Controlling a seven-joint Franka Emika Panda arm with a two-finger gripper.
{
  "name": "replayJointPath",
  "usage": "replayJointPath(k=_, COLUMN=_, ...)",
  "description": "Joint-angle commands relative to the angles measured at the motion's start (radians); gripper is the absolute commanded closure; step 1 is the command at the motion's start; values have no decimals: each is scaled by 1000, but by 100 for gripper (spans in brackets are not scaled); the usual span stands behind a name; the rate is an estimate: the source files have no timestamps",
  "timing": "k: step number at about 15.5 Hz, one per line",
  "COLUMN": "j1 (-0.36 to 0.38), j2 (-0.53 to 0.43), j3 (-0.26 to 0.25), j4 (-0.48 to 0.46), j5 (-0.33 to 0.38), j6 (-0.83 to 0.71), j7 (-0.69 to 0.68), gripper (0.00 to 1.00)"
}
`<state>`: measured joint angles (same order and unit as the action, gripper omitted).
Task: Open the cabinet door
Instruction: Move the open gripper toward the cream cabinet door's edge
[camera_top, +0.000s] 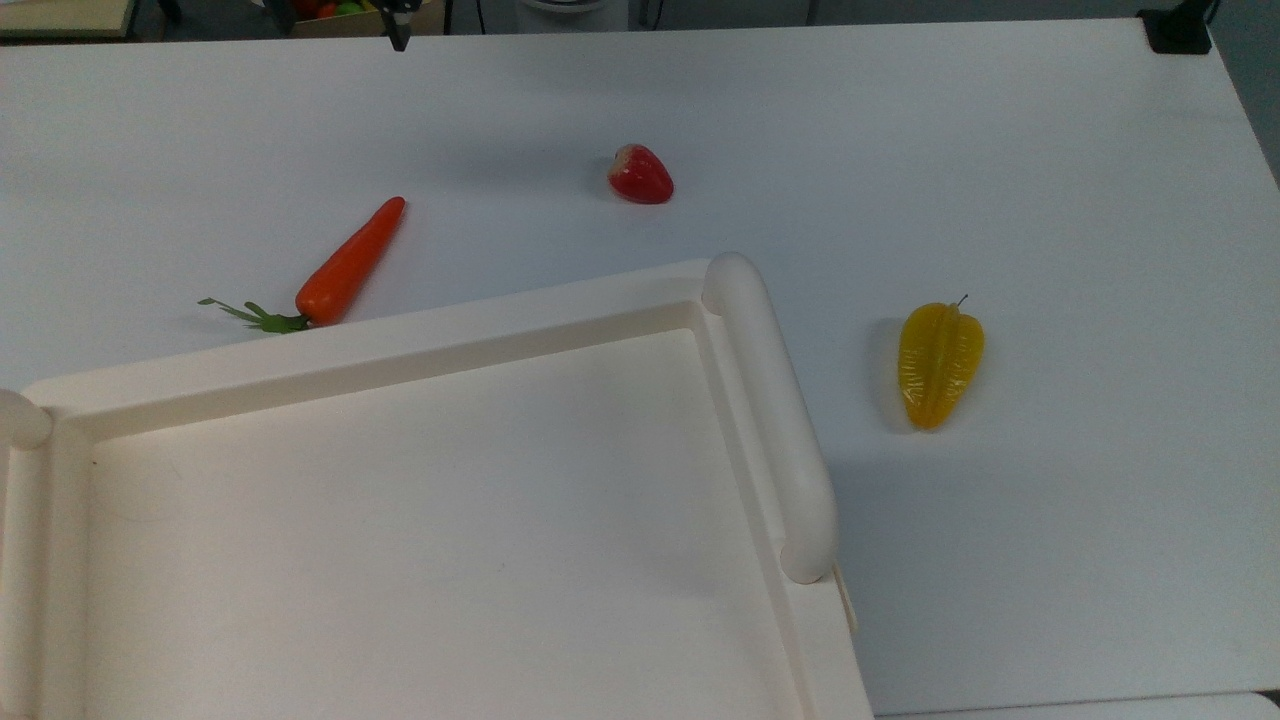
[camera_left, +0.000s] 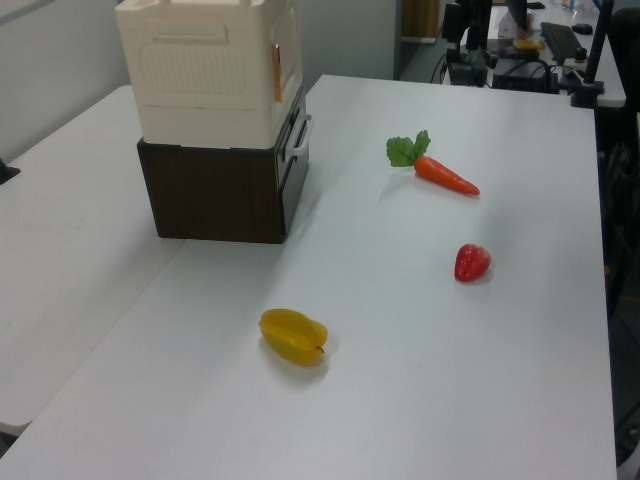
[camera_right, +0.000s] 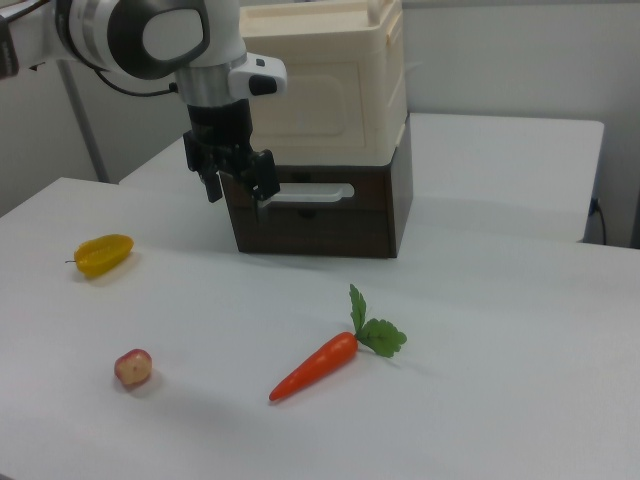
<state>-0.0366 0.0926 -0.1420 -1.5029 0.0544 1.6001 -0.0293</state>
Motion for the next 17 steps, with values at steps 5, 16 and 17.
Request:
replayJointPath(k=5, j1=18, j2=32, j3=4, j4=6, j5=51, j6=64, j7=-55, gripper=0)
replayJointPath(k=16, j1=121, j2=139, j3=12, j4=20, j5=288, j6=510, j7=-143, gripper=0)
replayJointPath(k=17, j1=147, j2=159, j3=12, j4=21, j5=288, j6=577, j7=-143, gripper=0)
